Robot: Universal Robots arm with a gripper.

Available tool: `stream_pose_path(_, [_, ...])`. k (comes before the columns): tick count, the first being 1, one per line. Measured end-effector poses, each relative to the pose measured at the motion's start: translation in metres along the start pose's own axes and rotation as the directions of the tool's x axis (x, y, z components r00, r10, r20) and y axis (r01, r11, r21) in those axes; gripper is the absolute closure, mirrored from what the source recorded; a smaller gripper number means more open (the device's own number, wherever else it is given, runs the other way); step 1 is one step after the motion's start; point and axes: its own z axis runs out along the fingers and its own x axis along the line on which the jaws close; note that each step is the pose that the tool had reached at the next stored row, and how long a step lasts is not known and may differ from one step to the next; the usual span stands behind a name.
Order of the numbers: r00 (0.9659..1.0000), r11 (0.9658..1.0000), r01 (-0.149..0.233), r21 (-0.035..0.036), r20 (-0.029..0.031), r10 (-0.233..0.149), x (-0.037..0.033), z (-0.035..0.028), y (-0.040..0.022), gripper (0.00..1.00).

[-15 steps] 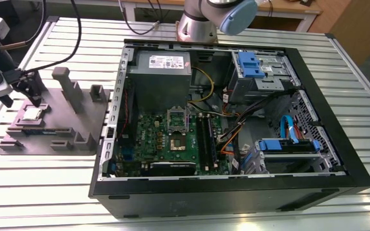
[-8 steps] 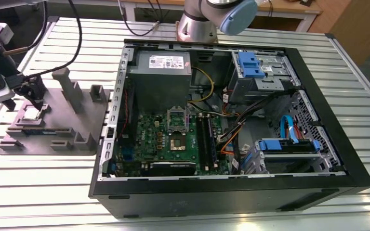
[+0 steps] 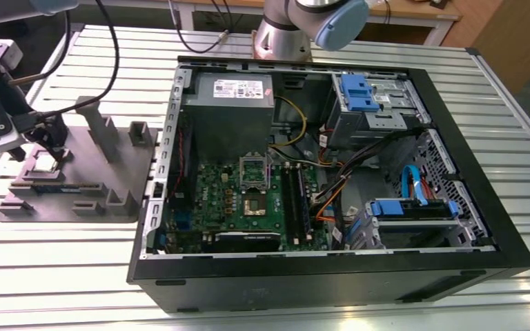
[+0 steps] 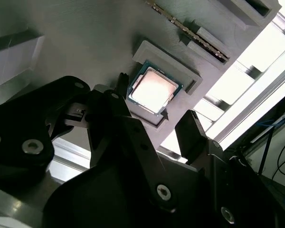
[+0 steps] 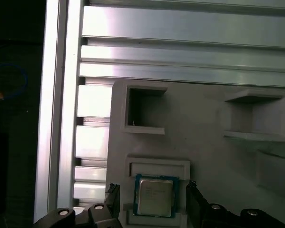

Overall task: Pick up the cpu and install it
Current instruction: 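Pick up the cpu and move it towards the insertion slot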

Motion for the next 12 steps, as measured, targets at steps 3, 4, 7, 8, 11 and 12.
stream_pose_path(3, [1.0,1.0,-0.002,0.0,0.0,0.002,0.0,0.0023,0.0,0.34])
stream_pose_path(4, [1.0,1.0,-0.003,0.0,0.0,0.003,0.0,0.0033,-0.0001,0.34])
stream_pose_path(7, [1.0,1.0,-0.005,0.0001,0.0002,0.005,0.0,0.0065,-0.0002,0.34])
stream_pose_path(8, [1.0,1.0,-0.005,0.0001,0.0002,0.005,0.0001,0.0074,-0.0002,0.34])
stream_pose_path(11, [1.0,1.0,-0.006,0.0002,0.0001,0.006,0.0001,0.0093,-0.0002,0.34])
stream_pose_path(12, [1.0,1.0,-0.006,0.0002,0.0001,0.006,0.0001,0.0096,-0.0002,0.34])
